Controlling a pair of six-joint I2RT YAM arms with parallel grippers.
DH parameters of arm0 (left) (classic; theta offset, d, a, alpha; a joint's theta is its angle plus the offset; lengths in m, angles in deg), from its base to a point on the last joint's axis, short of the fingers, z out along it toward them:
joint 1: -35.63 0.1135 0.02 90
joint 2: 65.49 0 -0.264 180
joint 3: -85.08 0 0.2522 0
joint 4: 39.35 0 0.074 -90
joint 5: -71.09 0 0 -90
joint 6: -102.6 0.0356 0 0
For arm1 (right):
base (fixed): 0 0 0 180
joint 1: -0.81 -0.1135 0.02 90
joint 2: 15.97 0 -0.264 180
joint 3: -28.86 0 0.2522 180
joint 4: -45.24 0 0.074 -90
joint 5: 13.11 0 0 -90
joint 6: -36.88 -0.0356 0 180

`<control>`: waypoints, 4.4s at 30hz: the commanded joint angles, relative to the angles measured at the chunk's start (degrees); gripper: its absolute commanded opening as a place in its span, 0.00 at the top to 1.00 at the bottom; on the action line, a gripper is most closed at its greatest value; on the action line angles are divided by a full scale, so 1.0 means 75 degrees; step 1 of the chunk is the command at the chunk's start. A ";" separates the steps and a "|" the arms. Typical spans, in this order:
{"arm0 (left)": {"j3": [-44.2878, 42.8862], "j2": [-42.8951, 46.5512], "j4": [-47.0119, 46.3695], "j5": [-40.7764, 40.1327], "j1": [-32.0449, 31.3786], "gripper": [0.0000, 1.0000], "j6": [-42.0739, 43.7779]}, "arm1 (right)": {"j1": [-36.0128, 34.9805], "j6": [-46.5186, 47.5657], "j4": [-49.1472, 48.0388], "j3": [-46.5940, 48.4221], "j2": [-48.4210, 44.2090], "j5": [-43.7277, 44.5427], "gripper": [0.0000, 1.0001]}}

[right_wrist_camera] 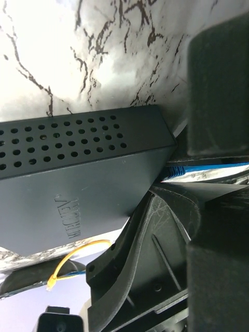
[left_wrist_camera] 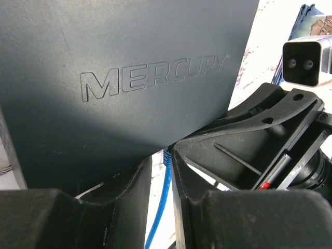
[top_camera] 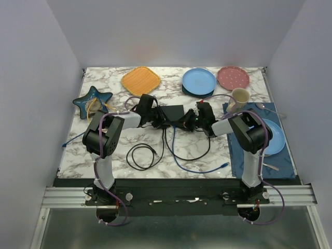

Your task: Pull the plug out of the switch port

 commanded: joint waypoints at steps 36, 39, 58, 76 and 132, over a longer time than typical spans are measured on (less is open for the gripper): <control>0.2437 0.3884 -0.2864 -0.1764 -0.1795 0.08 0.1580 | -0.0240 0.2969 0.5220 0.1083 -0.4238 0.2044 0.99; 0.2742 0.4106 -0.3052 -0.2138 -0.2274 0.01 0.1920 | -0.0299 0.2828 0.5290 0.1048 -0.4495 0.1891 0.99; 0.1806 0.3170 -0.1086 -0.2338 -0.2793 0.96 0.2098 | -0.0838 0.2886 0.5478 0.0439 -0.5867 0.2102 0.99; -0.1264 0.4810 0.1972 -0.4177 -0.0862 1.00 0.3117 | -0.0897 0.3847 0.6778 0.0240 -0.8492 0.5254 0.32; 0.2543 0.5080 -0.0567 -0.2586 0.0910 0.01 -0.0950 | -0.1354 0.3848 0.6309 0.0976 -0.4967 0.6486 0.00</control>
